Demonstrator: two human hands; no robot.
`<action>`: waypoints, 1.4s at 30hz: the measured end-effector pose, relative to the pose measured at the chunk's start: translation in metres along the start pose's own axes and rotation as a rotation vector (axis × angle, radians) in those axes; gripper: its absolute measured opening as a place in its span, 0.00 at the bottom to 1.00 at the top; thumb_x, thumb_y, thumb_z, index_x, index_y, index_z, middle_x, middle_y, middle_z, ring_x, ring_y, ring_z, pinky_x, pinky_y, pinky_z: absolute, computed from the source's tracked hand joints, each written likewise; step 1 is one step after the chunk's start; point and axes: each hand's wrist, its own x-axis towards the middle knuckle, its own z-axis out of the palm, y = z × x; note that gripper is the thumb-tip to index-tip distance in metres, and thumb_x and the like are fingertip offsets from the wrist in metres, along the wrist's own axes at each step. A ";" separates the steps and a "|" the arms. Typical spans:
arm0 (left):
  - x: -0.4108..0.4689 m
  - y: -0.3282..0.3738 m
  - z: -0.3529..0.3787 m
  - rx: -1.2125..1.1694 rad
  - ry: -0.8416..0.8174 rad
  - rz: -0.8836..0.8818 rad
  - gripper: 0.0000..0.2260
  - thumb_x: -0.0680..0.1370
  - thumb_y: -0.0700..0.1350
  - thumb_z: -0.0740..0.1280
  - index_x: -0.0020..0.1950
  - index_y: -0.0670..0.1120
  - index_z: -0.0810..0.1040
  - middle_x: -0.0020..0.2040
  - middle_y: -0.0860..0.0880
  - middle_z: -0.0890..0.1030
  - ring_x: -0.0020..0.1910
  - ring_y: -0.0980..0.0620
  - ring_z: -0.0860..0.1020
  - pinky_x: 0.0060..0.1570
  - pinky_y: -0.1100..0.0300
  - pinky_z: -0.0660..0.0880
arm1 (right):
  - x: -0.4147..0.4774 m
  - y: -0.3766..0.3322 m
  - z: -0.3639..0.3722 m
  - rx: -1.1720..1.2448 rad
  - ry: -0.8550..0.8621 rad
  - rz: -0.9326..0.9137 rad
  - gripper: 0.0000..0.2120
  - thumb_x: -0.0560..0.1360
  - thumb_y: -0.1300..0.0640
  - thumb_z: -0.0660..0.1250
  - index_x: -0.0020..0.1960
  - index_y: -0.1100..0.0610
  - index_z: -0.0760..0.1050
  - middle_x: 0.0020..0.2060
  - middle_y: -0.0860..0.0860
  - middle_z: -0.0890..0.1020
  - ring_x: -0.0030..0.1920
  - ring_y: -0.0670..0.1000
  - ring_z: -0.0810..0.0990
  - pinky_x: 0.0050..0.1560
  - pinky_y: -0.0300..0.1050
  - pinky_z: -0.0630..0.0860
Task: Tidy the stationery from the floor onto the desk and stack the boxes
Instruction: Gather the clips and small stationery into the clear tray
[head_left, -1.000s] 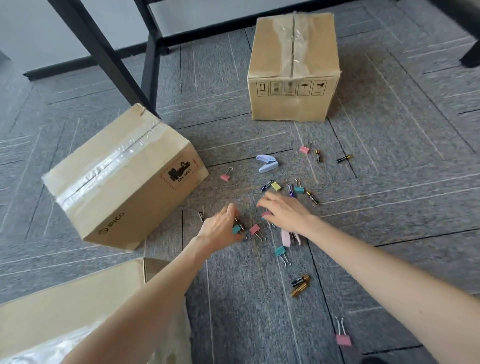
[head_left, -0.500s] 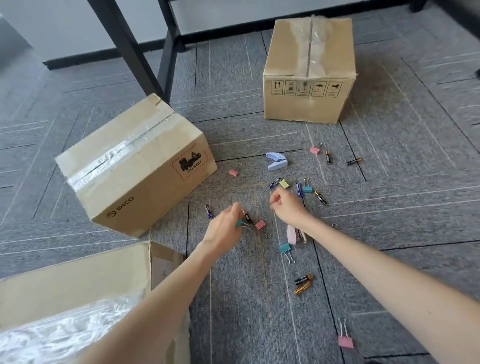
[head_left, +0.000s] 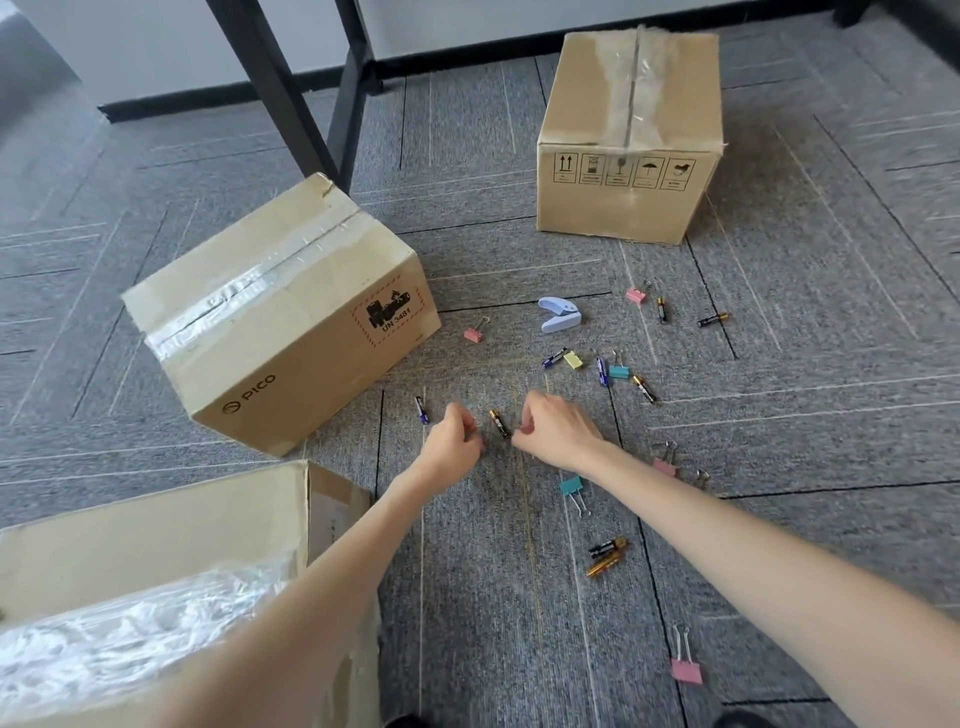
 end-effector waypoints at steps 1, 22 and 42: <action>-0.002 0.003 0.002 0.000 -0.003 0.009 0.04 0.78 0.39 0.59 0.52 0.43 0.66 0.49 0.44 0.77 0.45 0.45 0.73 0.42 0.53 0.68 | 0.000 0.003 -0.003 0.078 0.007 0.032 0.12 0.74 0.53 0.69 0.52 0.57 0.71 0.48 0.51 0.77 0.47 0.51 0.78 0.50 0.48 0.77; -0.020 0.048 0.069 0.725 -0.107 0.789 0.22 0.74 0.50 0.71 0.66 0.46 0.72 0.60 0.49 0.73 0.59 0.51 0.71 0.64 0.55 0.68 | -0.056 0.079 -0.066 1.149 -0.170 0.553 0.13 0.74 0.55 0.57 0.31 0.54 0.64 0.27 0.50 0.70 0.27 0.50 0.71 0.23 0.38 0.64; -0.015 0.085 0.086 0.171 -0.240 0.461 0.11 0.83 0.42 0.55 0.44 0.40 0.71 0.42 0.46 0.72 0.37 0.50 0.70 0.35 0.60 0.66 | -0.100 0.121 -0.055 -0.302 -0.090 0.380 0.34 0.75 0.36 0.61 0.68 0.62 0.64 0.33 0.47 0.73 0.29 0.46 0.71 0.41 0.44 0.73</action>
